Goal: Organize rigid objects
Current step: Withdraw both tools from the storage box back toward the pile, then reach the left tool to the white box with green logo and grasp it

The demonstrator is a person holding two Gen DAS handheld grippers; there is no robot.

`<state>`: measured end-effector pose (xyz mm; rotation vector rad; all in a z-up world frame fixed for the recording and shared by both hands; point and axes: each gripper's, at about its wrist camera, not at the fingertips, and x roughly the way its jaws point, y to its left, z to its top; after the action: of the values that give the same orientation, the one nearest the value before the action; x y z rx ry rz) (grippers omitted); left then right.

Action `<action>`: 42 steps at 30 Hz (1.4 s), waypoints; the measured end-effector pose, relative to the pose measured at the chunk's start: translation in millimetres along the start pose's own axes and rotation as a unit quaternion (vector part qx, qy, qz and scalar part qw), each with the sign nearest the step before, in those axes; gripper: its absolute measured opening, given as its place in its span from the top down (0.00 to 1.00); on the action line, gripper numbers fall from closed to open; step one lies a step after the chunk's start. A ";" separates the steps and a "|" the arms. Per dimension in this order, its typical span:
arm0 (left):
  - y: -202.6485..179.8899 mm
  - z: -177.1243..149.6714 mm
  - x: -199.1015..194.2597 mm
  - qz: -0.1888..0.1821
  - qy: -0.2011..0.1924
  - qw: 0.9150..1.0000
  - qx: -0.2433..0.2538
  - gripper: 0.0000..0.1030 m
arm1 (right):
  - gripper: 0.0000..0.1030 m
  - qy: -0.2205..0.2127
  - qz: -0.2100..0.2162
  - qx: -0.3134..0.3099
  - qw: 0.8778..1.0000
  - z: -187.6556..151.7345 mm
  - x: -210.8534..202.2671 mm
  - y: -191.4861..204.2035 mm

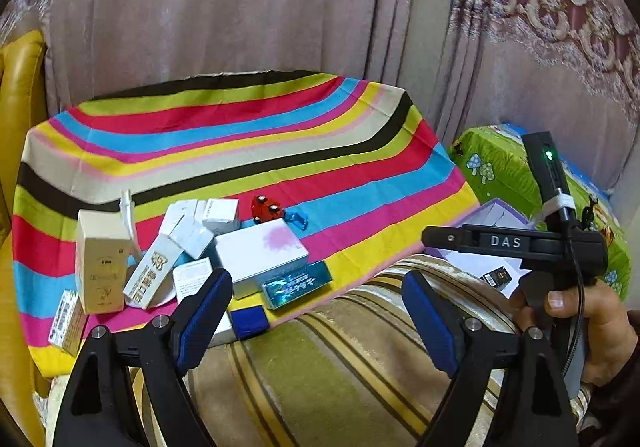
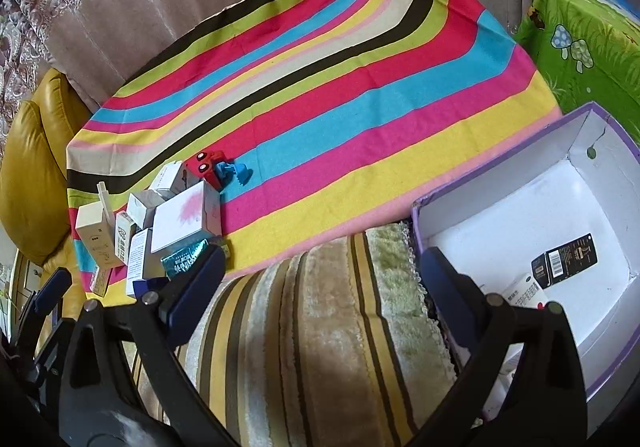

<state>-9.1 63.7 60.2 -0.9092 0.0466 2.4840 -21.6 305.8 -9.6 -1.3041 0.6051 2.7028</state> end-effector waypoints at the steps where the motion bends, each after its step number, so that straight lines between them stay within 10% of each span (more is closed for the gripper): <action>1: 3.0 -0.5 -0.6 0.000 0.001 1.000 -0.006 0.15 | 0.04 0.000 -0.001 -0.001 1.000 0.0 0.4 0.8; 11: 67.8 -12.3 -9.3 0.025 0.014 0.992 -0.120 0.15 | 0.04 0.010 0.002 -0.013 1.000 1.8 3.7 7.5; 25: 181.0 -42.7 -22.0 0.045 0.036 0.950 -0.306 0.15 | 0.04 0.020 0.018 -0.027 0.999 2.5 7.0 22.5; 42: 248.4 -44.6 5.4 0.151 0.148 0.945 -0.251 0.15 | 0.04 0.053 0.132 -0.073 0.987 18.4 19.9 95.9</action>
<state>-99.9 -160.9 -10.8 -1.5885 -0.3934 2.6632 -70.6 222.8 15.5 -1.5092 0.6429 2.9526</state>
